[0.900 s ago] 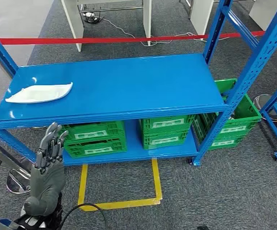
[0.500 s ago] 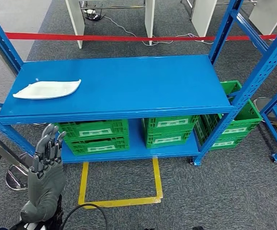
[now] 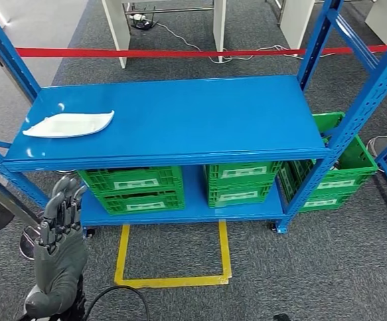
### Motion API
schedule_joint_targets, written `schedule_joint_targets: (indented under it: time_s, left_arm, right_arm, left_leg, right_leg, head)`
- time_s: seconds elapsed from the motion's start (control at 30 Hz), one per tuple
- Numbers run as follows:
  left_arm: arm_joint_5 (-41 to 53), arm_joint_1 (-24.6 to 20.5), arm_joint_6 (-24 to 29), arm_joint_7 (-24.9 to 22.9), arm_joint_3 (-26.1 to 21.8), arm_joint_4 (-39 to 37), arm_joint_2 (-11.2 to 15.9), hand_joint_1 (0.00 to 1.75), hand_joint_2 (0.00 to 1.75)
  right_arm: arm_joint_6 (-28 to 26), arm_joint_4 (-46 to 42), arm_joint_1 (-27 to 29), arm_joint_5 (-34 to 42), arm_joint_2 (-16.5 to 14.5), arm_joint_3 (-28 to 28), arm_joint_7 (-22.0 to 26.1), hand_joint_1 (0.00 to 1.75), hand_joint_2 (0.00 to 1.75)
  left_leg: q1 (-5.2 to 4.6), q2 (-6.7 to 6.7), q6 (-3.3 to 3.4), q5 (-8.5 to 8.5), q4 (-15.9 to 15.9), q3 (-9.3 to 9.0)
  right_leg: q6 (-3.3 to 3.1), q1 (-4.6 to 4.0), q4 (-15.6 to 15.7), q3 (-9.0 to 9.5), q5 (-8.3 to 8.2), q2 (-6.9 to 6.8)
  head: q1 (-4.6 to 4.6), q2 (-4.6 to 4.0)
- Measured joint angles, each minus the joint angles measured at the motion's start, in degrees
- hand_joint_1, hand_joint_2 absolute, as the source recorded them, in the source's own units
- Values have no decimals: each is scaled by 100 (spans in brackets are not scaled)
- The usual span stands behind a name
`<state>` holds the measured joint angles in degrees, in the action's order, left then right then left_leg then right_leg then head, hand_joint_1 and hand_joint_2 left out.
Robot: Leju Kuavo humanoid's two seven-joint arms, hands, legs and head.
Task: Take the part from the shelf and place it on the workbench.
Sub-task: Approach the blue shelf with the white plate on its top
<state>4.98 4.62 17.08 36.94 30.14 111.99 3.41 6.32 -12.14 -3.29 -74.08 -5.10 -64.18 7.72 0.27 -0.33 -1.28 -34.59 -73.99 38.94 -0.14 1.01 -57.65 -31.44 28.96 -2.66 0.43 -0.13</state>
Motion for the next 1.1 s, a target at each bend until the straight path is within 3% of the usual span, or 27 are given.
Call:
schedule_joint_targets:
  time_s: [0.03, 0.1, 0.17, 0.23, 0.27, 0.33, 0.4, 0.43, 0.47, 0.5, 0.53, 0.6, 0.67, 0.77, 0.83, 0.93, 0.97, 1.0, 1.03, 1.1]
  left_arm:
    - [1, 0, 5, 0, 0, 0, 2, 0, 0]
    - [8, -11, 19, -1, 1, 0, 4, 0, 0]
    - [23, -30, 31, -3, 4, 0, 7, 0, 0]
    - [34, -31, 39, -7, 6, 1, 13, 0, 0]
    - [37, -26, 41, -9, 6, 2, 15, 0, 0]
    - [42, -36, 44, -17, 10, 7, 16, 0, 0]
    - [42, -49, 44, -31, 18, 9, 18, 0, 0]
    - [40, -50, 43, -44, 22, 9, 21, 0, 0]
    - [39, -50, 40, -57, 26, 9, 26, 0, 0]
    - [36, -50, 32, -70, 29, 9, 33, 0, 0]
    - [31, -51, 23, -81, 32, 9, 38, 0, 0]
    - [8, -56, -3, -95, 35, 9, 43, 0, 0]
    - [-16, -66, -22, -115, 36, 9, 46, 0, 0]
    - [-35, -77, -32, -151, 38, 9, 51, 0, 0]
    - [-37, -81, -31, -157, 40, 10, 56, 0, 0]
    - [-10, -66, -8, -157, 43, 11, 74, 0, 0]
    - [6, -56, 4, -157, 43, 11, 81, 0, 0]
    - [20, -48, 17, -157, 44, 11, 87, 0, 0]
    - [33, -43, 32, -157, 44, 11, 90, 0, 0]
    - [65, -40, 67, -161, 45, 11, 92, 0, 0]
  right_arm:
    - [7, 2, -3, -1, -2, 1, 8, 0, 0]
    - [23, 7, -7, -3, -8, 1, 29, 0, 0]
    - [42, 13, -11, -8, -13, 1, 57, 0, 0]
    - [51, 15, -25, -2, -13, 1, 66, 0, 0]
    - [46, 16, -37, 10, -12, 0, 48, 0, 0]
    - [19, 16, -55, 37, -12, -1, -13, 0, 0]
    - [-19, 20, -44, 45, -13, -2, -74, 0, 0]
    - [-34, 22, -31, 46, -13, -2, -95, 0, 0]
    - [-48, 25, -18, 46, -13, -2, -113, 0, 0]
    - [-63, 27, -8, 46, -13, -2, -123, 0, 0]
    - [-80, 27, -5, 46, -12, -2, -130, 0, 0]
    - [-105, 27, -13, 46, -11, -2, -134, 0, 0]
    - [-112, 27, -30, 46, -12, -2, -137, 0, 0]
    - [-117, 29, -28, 46, -16, -3, -143, 0, 0]
    - [-119, 31, -31, 47, -23, -4, -144, 0, 0]
    - [-126, 32, -36, 50, -26, -6, -144, 0, 0]
    - [-126, 32, -35, 50, -26, -9, -144, 0, 0]
    - [-124, 32, -34, 51, -26, -13, -144, 0, 0]
    - [-120, 32, -33, 53, -26, -17, -144, 0, 0]
    - [-115, 33, -34, 58, -26, -23, -144, 0, 0]
  left_leg:
    - [0, 30, 12, 192, 268, -122]
    - [-30, 229, 62, 574, 1083, -504]
    - [-78, 400, 124, 693, 1540, -699]
    - [-99, 363, 183, 689, 1595, -688]
    - [-89, 327, 216, 705, 1616, -686]
    - [-60, 271, 290, 740, 1656, -688]
    - [-52, 221, 334, 753, 1664, -679]
    - [-58, 189, 343, 754, 1663, -674]
    - [-66, 159, 347, 754, 1661, -673]
    - [-72, 129, 348, 753, 1660, -677]
    - [-75, 101, 346, 750, 1659, -686]
    - [-85, 60, 325, 735, 1650, -707]
    - [-102, 36, 282, 719, 1624, -696]
    - [-101, 24, 208, 711, 1597, -672]
    - [-88, 22, 136, 555, 1390, -594]
    - [-38, 23, 38, 22, 331, -131]
    - [-24, 23, 22, -67, 34, 5]
    - [-13, 23, 14, -37, -59, 49]
    - [-5, 23, 17, 108, 90, -17]
    - [0, 25, 50, 525, 853, -371]
  right_leg:
    - [6, 0, 0, 15, 8, -48]
    - [37, -13, -2, 47, 32, -135]
    - [89, -37, -3, 59, 52, -219]
    - [146, -47, 13, 74, 51, -310]
    - [178, -41, 7, 71, 69, -292]
    - [229, -31, -252, -54, 258, -70]
    - [248, -27, -982, -410, 631, 183]
    - [250, -28, -1374, -605, 777, 227]
    - [248, -30, -1621, -740, 826, 241]
    - [241, -32, -1642, -772, 751, 245]
    - [229, -32, -1422, -688, 568, 246]
    - [198, -36, -606, -322, 141, 251]
    - [169, -42, -73, -58, -16, 261]
    - [104, -41, 5, -16, -10, 263]
    - [42, -16, 22, -6, -24, 256]
    - [-3, -9, 26, -1, -18, 243]
    - [-6, -10, 25, 2, -15, 241]
    - [-5, -10, 24, 9, -12, 241]
    - [-2, -10, 23, 20, -7, 242]
    - [17, -10, 25, 52, 8, 246]
  head:
    - [1, 0]
    - [-1, 1]
    - [2, 1]
    - [3, 0]
    - [3, 0]
    - [24, 0]
    - [50, 0]
    - [55, 0]
    - [54, 0]
    - [55, 0]
    - [55, 0]
    - [56, 1]
    - [50, 1]
    - [50, 1]
    - [26, 1]
    - [1, 0]
    - [2, 0]
    - [1, 1]
    - [1, 1]
    - [2, 1]
